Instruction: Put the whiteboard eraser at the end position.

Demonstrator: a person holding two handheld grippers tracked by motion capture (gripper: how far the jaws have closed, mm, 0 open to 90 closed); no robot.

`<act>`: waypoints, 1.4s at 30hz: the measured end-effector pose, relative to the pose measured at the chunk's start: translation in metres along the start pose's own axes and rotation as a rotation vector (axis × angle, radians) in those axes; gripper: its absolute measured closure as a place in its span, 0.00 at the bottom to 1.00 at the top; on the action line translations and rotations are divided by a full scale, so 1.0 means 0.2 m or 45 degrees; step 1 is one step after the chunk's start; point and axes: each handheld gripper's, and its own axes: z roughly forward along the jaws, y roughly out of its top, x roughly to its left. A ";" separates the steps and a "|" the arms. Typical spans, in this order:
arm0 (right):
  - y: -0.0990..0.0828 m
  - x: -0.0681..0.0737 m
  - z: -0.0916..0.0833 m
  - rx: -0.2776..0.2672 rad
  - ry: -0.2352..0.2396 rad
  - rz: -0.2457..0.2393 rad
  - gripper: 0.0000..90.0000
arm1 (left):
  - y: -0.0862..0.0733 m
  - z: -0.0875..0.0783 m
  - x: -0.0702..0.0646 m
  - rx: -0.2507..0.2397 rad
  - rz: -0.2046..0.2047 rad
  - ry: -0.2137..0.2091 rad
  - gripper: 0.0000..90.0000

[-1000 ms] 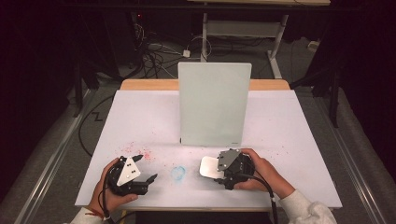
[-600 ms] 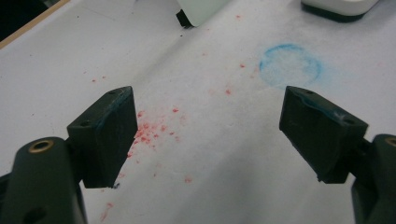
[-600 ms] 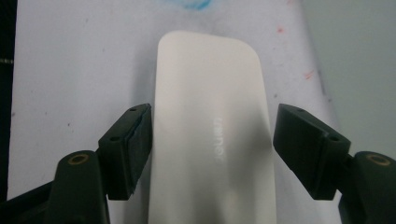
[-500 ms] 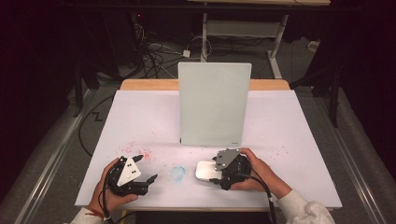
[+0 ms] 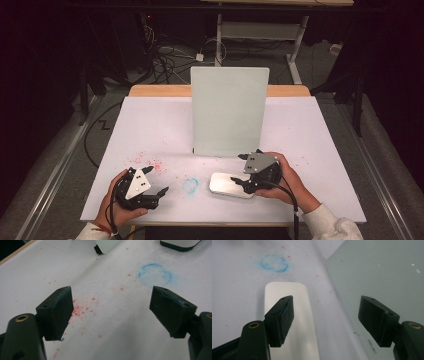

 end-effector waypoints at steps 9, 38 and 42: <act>-0.05 -0.05 -0.10 -0.065 -0.182 0.084 0.29 | 0.00 0.00 0.00 -0.002 -0.005 -0.002 0.21; -0.45 -0.10 -0.36 -0.091 -0.561 0.371 0.22 | 0.02 0.02 0.05 -0.035 -0.025 0.006 0.21; -0.50 -0.07 -0.38 -0.090 -0.596 0.395 0.22 | 0.04 0.03 0.05 -0.039 -0.020 0.008 0.21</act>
